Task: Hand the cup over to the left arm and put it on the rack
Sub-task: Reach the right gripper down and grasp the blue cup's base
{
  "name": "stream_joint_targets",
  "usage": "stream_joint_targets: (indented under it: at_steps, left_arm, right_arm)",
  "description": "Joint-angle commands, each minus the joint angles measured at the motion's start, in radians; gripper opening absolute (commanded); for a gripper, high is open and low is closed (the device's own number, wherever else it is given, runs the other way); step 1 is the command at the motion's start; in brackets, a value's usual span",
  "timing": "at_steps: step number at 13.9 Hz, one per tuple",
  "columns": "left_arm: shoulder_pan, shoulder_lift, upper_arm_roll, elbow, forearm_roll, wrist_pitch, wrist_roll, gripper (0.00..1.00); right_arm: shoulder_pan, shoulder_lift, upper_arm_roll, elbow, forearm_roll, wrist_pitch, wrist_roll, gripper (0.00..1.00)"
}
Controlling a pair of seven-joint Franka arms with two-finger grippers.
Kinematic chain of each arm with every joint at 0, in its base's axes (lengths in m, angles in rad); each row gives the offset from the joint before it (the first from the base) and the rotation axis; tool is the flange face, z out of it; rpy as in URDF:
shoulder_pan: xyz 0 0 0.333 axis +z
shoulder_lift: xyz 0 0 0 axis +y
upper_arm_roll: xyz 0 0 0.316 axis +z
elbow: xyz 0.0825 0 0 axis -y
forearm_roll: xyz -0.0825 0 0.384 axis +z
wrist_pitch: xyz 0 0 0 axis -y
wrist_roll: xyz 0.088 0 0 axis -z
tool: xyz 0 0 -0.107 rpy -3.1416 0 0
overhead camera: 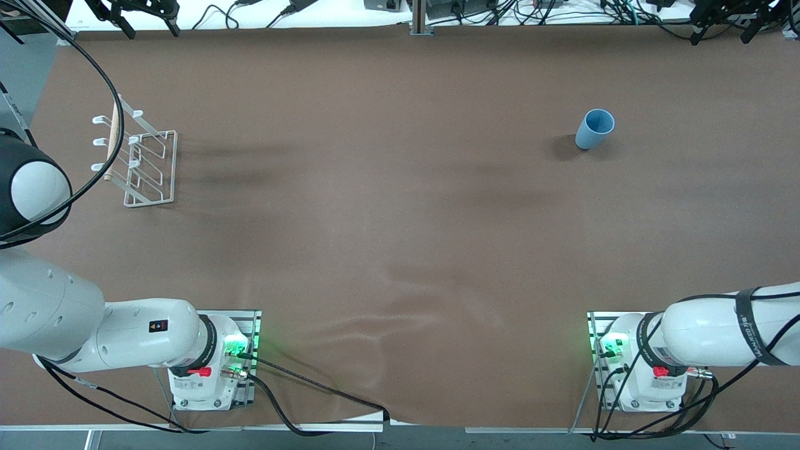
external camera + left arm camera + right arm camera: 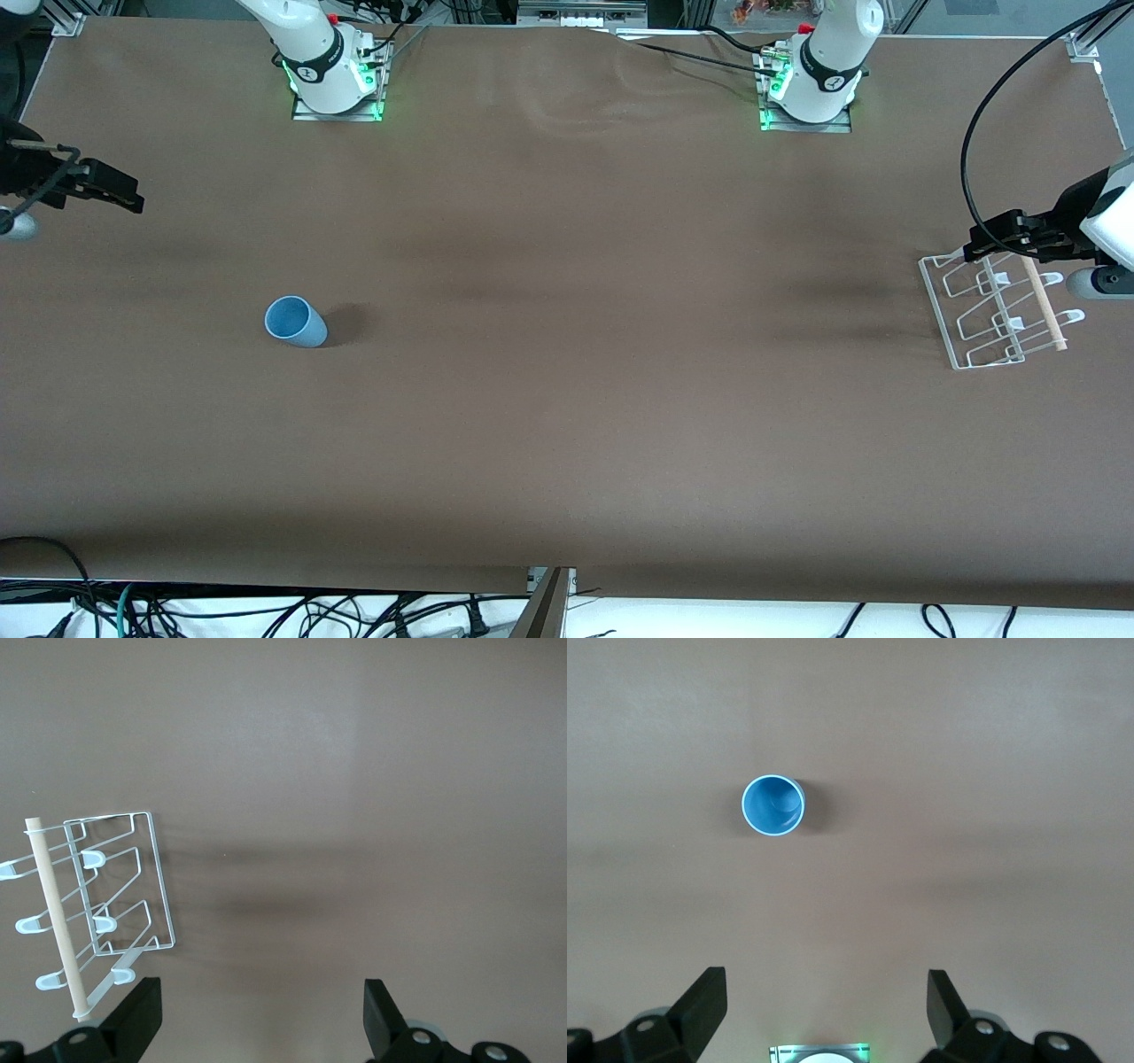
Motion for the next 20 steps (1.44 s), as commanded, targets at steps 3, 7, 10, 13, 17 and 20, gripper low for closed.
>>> stream_joint_targets:
  at_steps: [3, 7, 10, 13, 17, 20]
  left_arm:
    - [-0.004, 0.015, 0.003, 0.036, -0.007, -0.025, -0.01, 1.0]
    - [-0.004, 0.015, 0.003, 0.036, -0.013, -0.025, -0.01, 1.0]
    - [-0.004, 0.015, 0.003, 0.036, -0.013, -0.025, -0.01, 1.0]
    - [-0.003, 0.024, 0.001, 0.036, -0.013, -0.023, -0.008, 1.0]
    - [-0.003, 0.026, 0.001, 0.036, -0.015, -0.026, -0.008, 1.0]
    - [-0.003, 0.026, 0.001, 0.035, -0.016, -0.028, -0.005, 1.0]
  right_arm:
    - [0.044, 0.149, -0.002, 0.026, 0.007, 0.017, 0.003, 1.0]
    - [0.051, 0.252, -0.002, 0.002, 0.01, 0.217, 0.008, 1.0]
    - [0.051, 0.278, -0.002, -0.092, 0.014, 0.385, 0.017, 1.0]
    - [0.051, 0.266, -0.002, -0.213, 0.028, 0.471, 0.034, 1.0]
    - [0.051, 0.261, -0.002, -0.357, 0.031, 0.661, 0.034, 1.0]
    - [0.051, 0.261, -0.001, -0.486, 0.033, 0.839, 0.035, 1.0]
